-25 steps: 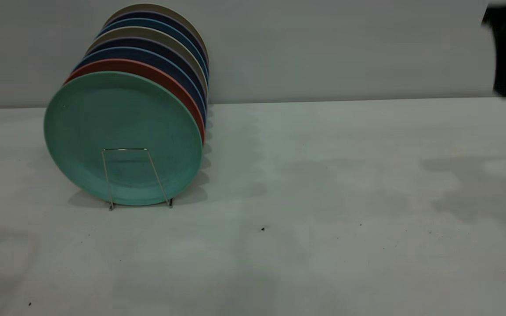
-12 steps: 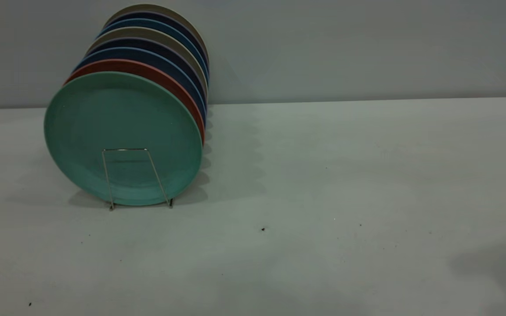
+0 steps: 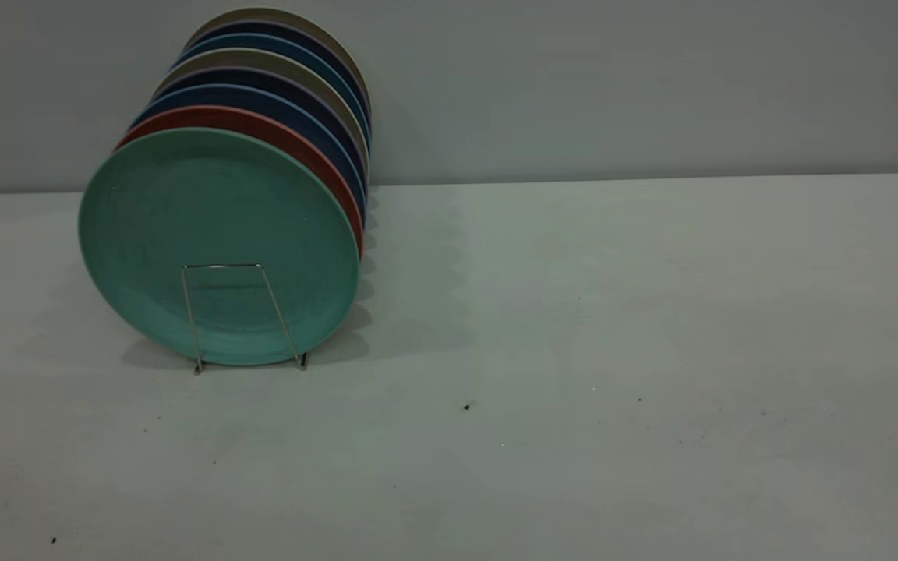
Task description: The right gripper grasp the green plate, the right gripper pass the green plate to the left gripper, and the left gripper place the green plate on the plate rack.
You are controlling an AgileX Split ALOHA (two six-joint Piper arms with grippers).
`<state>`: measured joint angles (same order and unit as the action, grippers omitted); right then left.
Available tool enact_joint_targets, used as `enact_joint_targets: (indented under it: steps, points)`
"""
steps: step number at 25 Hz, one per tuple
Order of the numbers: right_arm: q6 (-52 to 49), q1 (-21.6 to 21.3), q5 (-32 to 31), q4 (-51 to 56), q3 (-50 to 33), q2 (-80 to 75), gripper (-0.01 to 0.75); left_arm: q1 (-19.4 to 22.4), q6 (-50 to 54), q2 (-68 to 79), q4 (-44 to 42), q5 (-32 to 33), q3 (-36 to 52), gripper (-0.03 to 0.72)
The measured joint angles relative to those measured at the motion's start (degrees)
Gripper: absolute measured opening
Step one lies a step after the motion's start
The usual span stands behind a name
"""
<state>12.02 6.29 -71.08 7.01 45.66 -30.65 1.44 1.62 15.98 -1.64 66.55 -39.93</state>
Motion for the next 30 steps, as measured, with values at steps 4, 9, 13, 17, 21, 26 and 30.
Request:
enact_joint_targets:
  steps: [4, 9, 13, 17, 21, 26, 30]
  points:
    - [0.12, 0.0, 2.94, -0.05, -7.96, 13.34, 0.57, 0.0, 1.77, -8.26, 0.0, 0.0, 0.0, 0.472]
    - [0.14, 0.0, 4.03, -0.05, -16.9, 24.32, 0.57, 0.0, 0.33, -16.16, 0.0, 0.0, 2.14, 0.471]
    - [0.14, 0.0, 4.61, 0.01, -17.57, 28.08, 0.57, -0.17, -0.12, -17.29, 0.0, 0.0, 5.95, 0.471]
    - [0.54, 0.0, 4.97, 0.01, -17.57, 28.58, 0.57, -0.65, -0.12, -17.29, 0.0, -0.18, 9.14, 0.471]
    - [1.46, 0.0, 5.35, -0.04, -18.12, 28.55, 0.569, -2.4, -1.1, -17.29, -0.64, -1.21, 11.0, 0.471]
    - [1.46, 0.0, 5.35, -0.04, -18.12, 28.55, 0.569, -4.09, -1.62, -17.29, -0.66, -1.36, 11.62, 0.471]
    - [1.46, 0.0, 5.35, -0.09, -18.12, 28.55, 0.569, -4.09, -2.71, -17.29, 0.37, -1.36, 12.05, 0.471]
